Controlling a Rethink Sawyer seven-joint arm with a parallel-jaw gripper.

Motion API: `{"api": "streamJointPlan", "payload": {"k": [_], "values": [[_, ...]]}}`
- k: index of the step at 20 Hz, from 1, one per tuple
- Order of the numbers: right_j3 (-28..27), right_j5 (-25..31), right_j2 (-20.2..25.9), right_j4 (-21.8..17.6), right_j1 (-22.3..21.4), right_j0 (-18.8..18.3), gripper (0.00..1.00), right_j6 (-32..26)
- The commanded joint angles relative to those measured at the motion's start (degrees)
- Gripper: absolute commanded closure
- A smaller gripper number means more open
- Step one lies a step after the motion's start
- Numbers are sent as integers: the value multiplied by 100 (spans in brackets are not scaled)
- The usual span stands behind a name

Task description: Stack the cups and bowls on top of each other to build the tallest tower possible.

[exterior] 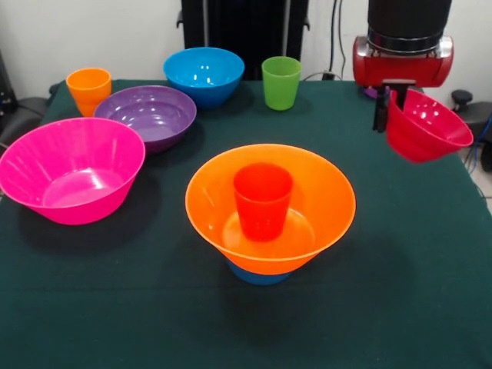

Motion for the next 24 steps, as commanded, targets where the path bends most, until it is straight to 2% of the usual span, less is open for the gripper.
{"api": "streamJointPlan", "payload": {"k": [1,8,16,19,24], "values": [[-1031,759,284,-494,575,-262,100,-997],[-1418,1044,631,-424,865,-765,100,-1455],[-2058,1842,1148,-615,1214,-1480,100,-2586],[-2131,2137,1327,-662,1284,-1700,100,-2991],[-2032,2209,1566,-631,1420,-1791,100,-3158]]}}
